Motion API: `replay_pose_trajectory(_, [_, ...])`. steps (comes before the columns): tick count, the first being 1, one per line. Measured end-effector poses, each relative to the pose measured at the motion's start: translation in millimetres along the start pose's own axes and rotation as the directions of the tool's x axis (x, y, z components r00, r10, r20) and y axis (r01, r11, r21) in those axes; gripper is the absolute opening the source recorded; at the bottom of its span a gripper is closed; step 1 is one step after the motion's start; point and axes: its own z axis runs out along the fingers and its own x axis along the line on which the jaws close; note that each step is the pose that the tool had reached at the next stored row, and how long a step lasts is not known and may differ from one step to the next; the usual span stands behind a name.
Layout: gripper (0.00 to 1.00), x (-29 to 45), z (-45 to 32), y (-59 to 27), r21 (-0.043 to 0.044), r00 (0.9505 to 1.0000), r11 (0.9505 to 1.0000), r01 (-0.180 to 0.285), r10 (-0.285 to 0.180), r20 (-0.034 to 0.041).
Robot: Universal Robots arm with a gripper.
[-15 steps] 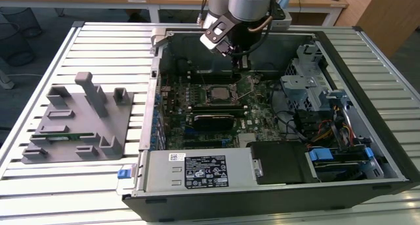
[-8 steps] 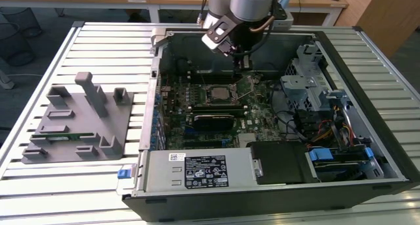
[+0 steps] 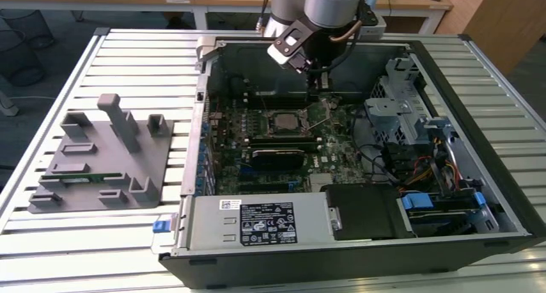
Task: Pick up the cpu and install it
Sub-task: 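Install the first cpu locking lever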
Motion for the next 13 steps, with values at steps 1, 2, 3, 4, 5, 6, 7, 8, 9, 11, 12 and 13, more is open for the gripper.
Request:
replay_pose_trajectory(1, [0.11, 0.0, 0.0, 1.2, 0.0, 1.0, 1.0, 0.0, 0.0, 0.0])
replay_pose_trajectory(2, [0.11, 0.0, 0.0, 2.2, 0.0001, 1.0, 1.0, 0.0, 0.0, 0.0001])
replay_pose_trajectory(3, [0.11, 0.0, 0.1, 3.0, 0.0001, 1.0, 1.0, 0.0, 0.0, 0.0])
replay_pose_trajectory(4, [0.11, 0.0, 0.2, 4.1, 0.0001, 1.0, 1.0, 0.0, 0.0, 0.0001])
replay_pose_trajectory(5, [0.11, 0.0, 0.4, 5.9, 0.0001, 1.0, 1.0, 0.0, 0.0, 0.0001])
replay_pose_trajectory(6, [0.11, 0.2, 0.8, 7.7, 0.0001, 1.0, 1.0, 0.0, 0.0, -0.0001])
replay_pose_trajectory(7, [0.11, 0.5, 1.4, 9.4, 0.0002, 1.0, 1.0, 0.0, 0.0, -0.0001])
replay_pose_trajectory(8, [0.11, 0.9, 2.1, 11.4, 0.0005, 1.0, 1.0, 0.0, 0.0, 0.0])
replay_pose_trajectory(9, [0.11, 1.4, 2.9, 13.7, 0.0008, 1.0, 1.0, 0.0, 0.0, -0.0001])
replay_pose_trajectory(11, [0.11, 2.0, 4.2, 20.5, 0.0024, 1.0, 1.0, 0.0, 0.0, -0.0001])
replay_pose_trajectory(12, [0.11, 2.1, 4.7, 24.7, 0.0035, 1.0, 1.0, 0.0, 0.0, 0.0001])
replay_pose_trajectory(13, [0.11, 2.1, 5.2, 28.5, 0.0046, 1.0, 1.0, 0.0, 0.0, 0.0002])
